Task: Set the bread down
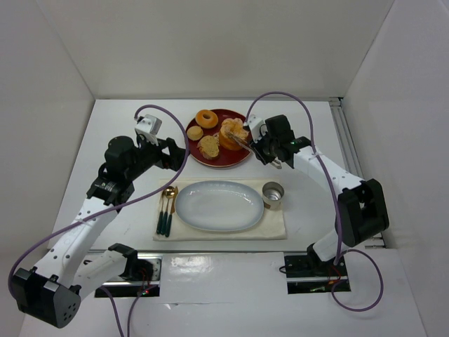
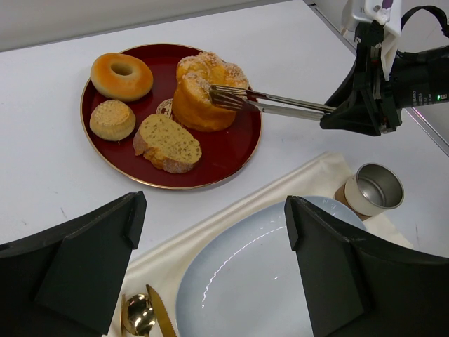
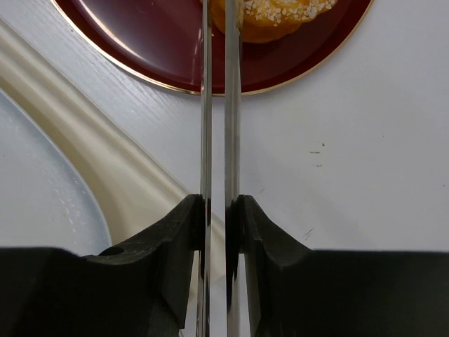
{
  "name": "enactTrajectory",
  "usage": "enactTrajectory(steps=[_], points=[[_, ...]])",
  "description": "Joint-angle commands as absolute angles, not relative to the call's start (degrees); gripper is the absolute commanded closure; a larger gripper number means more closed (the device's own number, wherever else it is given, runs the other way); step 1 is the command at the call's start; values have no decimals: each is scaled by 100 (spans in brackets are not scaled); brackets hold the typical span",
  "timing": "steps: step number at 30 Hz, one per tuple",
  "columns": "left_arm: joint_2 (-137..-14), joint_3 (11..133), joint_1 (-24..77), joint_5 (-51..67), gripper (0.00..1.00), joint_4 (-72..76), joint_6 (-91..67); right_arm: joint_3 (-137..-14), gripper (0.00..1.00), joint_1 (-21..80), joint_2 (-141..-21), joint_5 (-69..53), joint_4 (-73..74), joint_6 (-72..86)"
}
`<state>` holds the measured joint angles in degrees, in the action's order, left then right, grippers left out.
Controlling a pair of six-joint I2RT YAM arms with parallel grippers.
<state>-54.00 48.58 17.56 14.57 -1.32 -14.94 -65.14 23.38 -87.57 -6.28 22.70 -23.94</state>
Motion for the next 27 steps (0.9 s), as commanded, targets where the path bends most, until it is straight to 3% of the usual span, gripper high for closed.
enactTrajectory(steps=[1,27], points=[[-5388,4843,1784,1433,0,70,-1389,-6469,100,2391,-8561,-457,2144,-2443],[-5335,4843,1784,1433,0,70,-1389,-7004,100,2443,-7946,-721,2408,-2443]])
